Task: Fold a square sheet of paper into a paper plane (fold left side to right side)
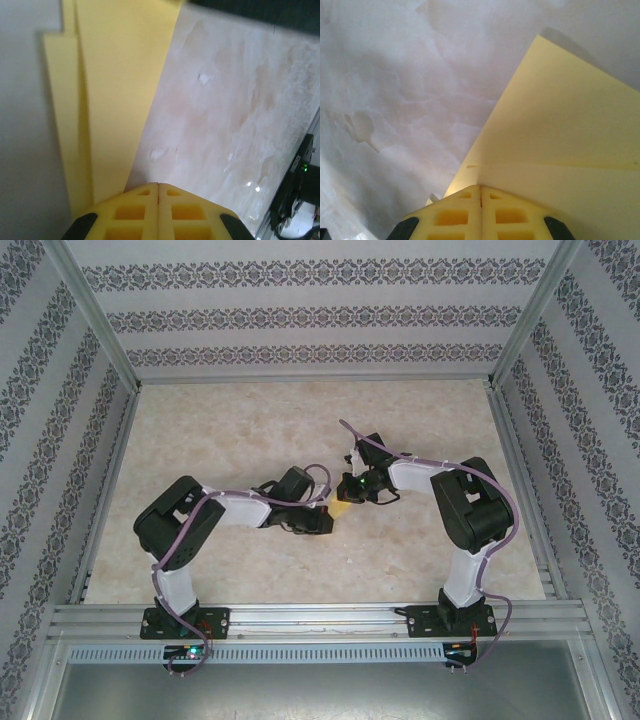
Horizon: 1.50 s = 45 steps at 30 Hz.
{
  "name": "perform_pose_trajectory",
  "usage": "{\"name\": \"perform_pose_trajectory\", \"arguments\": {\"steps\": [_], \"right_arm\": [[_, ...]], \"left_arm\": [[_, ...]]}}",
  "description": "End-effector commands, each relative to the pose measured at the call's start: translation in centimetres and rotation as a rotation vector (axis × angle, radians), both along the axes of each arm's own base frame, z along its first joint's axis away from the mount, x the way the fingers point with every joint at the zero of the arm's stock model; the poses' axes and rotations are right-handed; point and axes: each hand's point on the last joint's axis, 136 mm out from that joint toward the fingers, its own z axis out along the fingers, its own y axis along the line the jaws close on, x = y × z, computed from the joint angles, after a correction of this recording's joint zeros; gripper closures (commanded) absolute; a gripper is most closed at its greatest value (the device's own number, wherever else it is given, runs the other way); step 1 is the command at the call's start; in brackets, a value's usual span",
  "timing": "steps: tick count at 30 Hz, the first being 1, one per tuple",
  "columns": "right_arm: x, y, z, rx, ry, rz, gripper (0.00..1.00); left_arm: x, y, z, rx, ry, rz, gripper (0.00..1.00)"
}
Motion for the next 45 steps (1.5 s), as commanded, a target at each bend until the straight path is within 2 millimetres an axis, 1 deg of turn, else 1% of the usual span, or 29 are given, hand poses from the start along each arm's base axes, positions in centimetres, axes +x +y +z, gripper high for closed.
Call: {"name": "perform_pose_trajectory", "arguments": {"steps": [1, 5, 7, 9, 11, 12, 14, 16, 18, 21, 23, 27, 29, 35, 38, 41, 43, 45], "right_arm": [[-4.1, -6.0, -6.2, -0.297, 0.179, -0.040, 1.00], [-3.3, -5.6, -5.2, -0.279, 0.155, -0.042, 1.00], [-2.6, -5.0, -4.1, -0.253, 0.127, -0.038, 1.00], [-1.5, -4.0, -2.2, -0.213, 0.081, -0.034, 1.00], [-0.5, -3.1, 0.1, -0.179, 0.029, -0.029, 0.92], [0.0, -2.8, 1.4, -0.166, -0.002, -0.027, 0.88], [0.7, -2.6, 3.7, -0.172, -0.059, -0.023, 0.81], [1.0, -3.1, 5.4, -0.207, -0.104, -0.031, 0.73], [0.7, -4.1, 6.5, -0.265, -0.130, -0.051, 0.65], [-0.3, -5.6, 6.7, -0.365, -0.143, -0.082, 0.55], [-1.0, -5.9, 6.3, -0.398, -0.139, -0.101, 0.50], [-1.8, -4.7, 5.4, -0.434, -0.136, -0.109, 0.45], [-1.8, -4.1, 4.9, -0.446, -0.137, -0.108, 0.43], [-1.6, -3.7, 3.0, -0.489, -0.107, -0.102, 0.45], [-1.9, -3.7, 2.4, -0.499, -0.093, -0.094, 0.50], [-2.1, -3.9, 2.6, -0.507, -0.098, -0.097, 0.60], [-2.1, -4.1, 3.3, -0.501, -0.113, -0.106, 0.69], [-2.2, -4.1, 4.3, -0.485, -0.132, -0.116, 0.80]], "left_arm": [[-1.5, 2.4, -0.6, 0.071, 0.027, 0.001, 0.95], [-1.8, 4.0, 0.1, 0.086, 0.012, 0.028, 0.95], [-1.5, 4.4, 1.1, 0.074, -0.014, 0.040, 0.95], [-1.1, 4.7, 2.6, 0.064, -0.067, 0.039, 0.89], [-0.5, 5.0, 4.1, 0.065, -0.127, 0.042, 0.84], [-0.2, 5.2, 4.8, 0.069, -0.165, 0.043, 0.80], [0.5, 5.9, 6.0, 0.084, -0.241, 0.061, 0.73], [1.5, 6.8, 7.2, 0.103, -0.322, 0.102, 0.68], [2.6, 8.2, 8.1, 0.134, -0.400, 0.163, 0.62], [4.1, 10.2, 9.6, 0.179, -0.511, 0.253, 0.52], [4.9, 11.3, 10.5, 0.202, -0.573, 0.294, 0.45], [5.8, 12.6, 11.3, 0.242, -0.624, 0.327, 0.43], [6.0, 12.8, 11.4, 0.248, -0.632, 0.327, 0.42], [5.7, 12.9, 10.6, 0.257, -0.609, 0.319, 0.42], [5.5, 13.2, 10.3, 0.268, -0.604, 0.325, 0.42], [5.5, 13.4, 10.5, 0.273, -0.609, 0.335, 0.42], [5.6, 13.5, 10.7, 0.274, -0.614, 0.339, 0.42], [5.6, 13.6, 10.9, 0.279, -0.617, 0.340, 0.42]]}}
